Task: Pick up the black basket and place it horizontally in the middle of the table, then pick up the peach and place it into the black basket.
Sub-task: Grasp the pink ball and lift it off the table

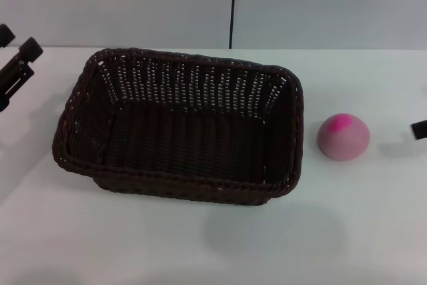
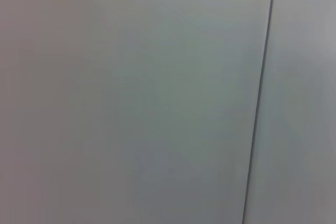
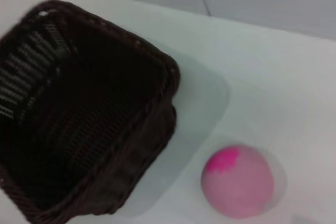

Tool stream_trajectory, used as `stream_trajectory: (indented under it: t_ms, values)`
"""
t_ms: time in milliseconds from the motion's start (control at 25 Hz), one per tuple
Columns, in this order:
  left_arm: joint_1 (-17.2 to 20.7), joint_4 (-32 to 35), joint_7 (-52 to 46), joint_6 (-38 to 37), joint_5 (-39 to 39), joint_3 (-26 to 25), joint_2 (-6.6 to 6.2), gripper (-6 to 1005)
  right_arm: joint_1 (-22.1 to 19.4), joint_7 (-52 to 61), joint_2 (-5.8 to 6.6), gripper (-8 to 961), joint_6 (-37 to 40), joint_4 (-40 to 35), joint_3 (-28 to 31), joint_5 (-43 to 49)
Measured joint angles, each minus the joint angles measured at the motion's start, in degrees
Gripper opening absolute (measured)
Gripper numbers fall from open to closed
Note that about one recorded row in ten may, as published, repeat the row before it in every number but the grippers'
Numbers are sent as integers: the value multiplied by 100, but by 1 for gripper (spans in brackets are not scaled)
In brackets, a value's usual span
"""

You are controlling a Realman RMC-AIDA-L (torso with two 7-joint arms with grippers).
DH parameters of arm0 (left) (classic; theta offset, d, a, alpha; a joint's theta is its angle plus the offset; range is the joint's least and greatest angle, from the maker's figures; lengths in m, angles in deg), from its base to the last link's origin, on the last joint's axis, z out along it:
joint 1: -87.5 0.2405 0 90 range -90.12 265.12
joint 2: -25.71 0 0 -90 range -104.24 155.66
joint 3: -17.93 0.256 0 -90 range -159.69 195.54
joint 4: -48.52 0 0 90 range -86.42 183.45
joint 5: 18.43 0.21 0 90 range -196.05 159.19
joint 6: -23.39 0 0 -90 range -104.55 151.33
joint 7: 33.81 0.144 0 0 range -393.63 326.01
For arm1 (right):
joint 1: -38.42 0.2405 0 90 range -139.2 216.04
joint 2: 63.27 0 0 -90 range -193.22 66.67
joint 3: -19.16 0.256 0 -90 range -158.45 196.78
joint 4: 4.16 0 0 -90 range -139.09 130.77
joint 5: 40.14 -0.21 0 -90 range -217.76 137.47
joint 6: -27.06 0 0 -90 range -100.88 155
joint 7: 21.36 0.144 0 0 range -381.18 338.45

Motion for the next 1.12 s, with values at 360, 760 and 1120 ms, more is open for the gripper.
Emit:
stream_trajectory:
  t_ms: [360,760,1120]
  values:
    - [62,-43,9,-27,6,34,-1,595,241,-50,-370,632,-1365,1182,-231,500]
    - [31,-53,8,-8,0,54,-18,594,342,-193,-490,631,-2494,2023,-486,457]
    - [15,-56,-1,46,1,34,-19,592,457,-268,-512,562,-2929,2282,-698,432]
